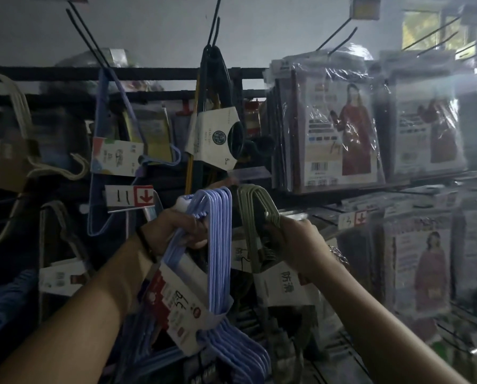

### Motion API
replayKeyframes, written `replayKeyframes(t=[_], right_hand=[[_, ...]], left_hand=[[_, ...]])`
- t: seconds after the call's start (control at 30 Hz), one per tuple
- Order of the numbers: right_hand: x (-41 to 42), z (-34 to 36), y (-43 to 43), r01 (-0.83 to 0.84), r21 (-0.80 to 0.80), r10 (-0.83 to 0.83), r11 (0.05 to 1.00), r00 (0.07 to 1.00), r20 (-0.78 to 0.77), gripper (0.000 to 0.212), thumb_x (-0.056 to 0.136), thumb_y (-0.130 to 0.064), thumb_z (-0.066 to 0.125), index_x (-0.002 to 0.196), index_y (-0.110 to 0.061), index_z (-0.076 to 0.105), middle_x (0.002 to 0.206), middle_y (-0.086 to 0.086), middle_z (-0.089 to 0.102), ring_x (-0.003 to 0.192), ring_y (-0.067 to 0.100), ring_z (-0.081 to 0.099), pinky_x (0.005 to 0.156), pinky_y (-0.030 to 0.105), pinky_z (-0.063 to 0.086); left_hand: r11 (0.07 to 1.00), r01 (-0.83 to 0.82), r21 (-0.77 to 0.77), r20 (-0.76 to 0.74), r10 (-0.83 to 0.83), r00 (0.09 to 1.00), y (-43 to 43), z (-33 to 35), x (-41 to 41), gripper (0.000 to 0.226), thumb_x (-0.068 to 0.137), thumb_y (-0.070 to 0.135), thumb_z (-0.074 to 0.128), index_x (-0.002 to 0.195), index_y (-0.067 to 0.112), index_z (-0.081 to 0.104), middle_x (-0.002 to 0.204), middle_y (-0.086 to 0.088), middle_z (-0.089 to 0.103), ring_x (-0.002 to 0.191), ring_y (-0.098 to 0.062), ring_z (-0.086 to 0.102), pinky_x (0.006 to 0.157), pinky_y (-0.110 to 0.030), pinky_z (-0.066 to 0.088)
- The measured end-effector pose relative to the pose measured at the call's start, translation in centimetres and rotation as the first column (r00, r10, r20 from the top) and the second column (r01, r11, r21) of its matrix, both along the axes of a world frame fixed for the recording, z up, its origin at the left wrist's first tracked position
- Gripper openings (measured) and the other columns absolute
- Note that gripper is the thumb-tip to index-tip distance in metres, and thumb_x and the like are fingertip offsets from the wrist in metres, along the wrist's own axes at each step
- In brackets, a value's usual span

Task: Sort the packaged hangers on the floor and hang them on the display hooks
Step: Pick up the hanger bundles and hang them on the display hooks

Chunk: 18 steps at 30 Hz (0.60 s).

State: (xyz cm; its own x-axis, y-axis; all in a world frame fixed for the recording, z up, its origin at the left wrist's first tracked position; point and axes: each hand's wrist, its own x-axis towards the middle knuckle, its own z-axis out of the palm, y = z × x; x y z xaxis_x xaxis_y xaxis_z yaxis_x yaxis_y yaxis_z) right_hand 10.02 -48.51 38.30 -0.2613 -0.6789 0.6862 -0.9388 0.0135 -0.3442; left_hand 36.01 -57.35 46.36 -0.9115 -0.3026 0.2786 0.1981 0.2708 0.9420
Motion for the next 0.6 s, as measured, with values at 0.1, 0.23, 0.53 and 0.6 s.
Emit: replayKeyframes(t=[0.1,0.23,0.53,0.6], right_hand=[[0.3,0.3,-0.9,0.002,-0.056,-0.002,0.998,1.0,0.009,0.036,0.104,-0.057,0.047,0.093,-0.024,0.059,0.075,0.002,0.064,0.065,0.027,0.062,0.06,0.045,0.057],[0.3,0.5,-2.8,-0.02,-0.11,0.019,0.994,1.0,-0.008,0.049,0.098,-0.069,0.034,0.091,-0.024,0.054,0.068,0.001,0.062,0.057,0.027,0.061,0.054,0.046,0.056],[1.5,1.6,-7.2,0.064,0.056,-0.067,0.996,0.996,0.059,0.038,0.106,-0.053,0.043,0.099,-0.02,0.06,0.081,0.009,0.067,0.072,0.033,0.066,0.066,0.044,0.059],[1.7,1.8,-8.4,0.102,0.1,-0.102,0.99,0.995,-0.001,0.028,0.106,-0.041,0.05,0.106,-0.016,0.064,0.091,0.013,0.071,0.084,0.037,0.071,0.069,0.045,0.06]], left_hand=[[0.973,0.204,0.106,-0.082,-0.195,0.977,-1.8,0.0,0.2,0.038,0.103,0.008,0.038,0.12,0.013,0.072,0.091,0.004,0.071,0.058,-0.029,0.045,0.084,-0.024,0.048],[0.892,0.372,0.257,-0.006,-0.383,0.924,-2.4,0.2,-0.2,0.037,0.102,0.0,0.038,0.131,0.0,0.061,0.096,-0.013,0.074,0.075,-0.019,0.065,0.074,-0.035,0.04],[0.995,0.1,-0.025,0.028,-0.1,0.995,-1.8,-0.3,-0.7,0.033,0.056,0.032,0.092,0.086,0.026,0.082,0.049,0.005,0.057,0.041,-0.004,0.044,0.049,-0.027,0.03],[0.979,0.2,0.037,0.003,-0.201,0.98,-2.1,-0.3,-0.8,0.02,0.079,0.023,0.076,0.098,0.021,0.081,0.066,0.003,0.069,0.054,-0.004,0.059,0.057,-0.023,0.043]])
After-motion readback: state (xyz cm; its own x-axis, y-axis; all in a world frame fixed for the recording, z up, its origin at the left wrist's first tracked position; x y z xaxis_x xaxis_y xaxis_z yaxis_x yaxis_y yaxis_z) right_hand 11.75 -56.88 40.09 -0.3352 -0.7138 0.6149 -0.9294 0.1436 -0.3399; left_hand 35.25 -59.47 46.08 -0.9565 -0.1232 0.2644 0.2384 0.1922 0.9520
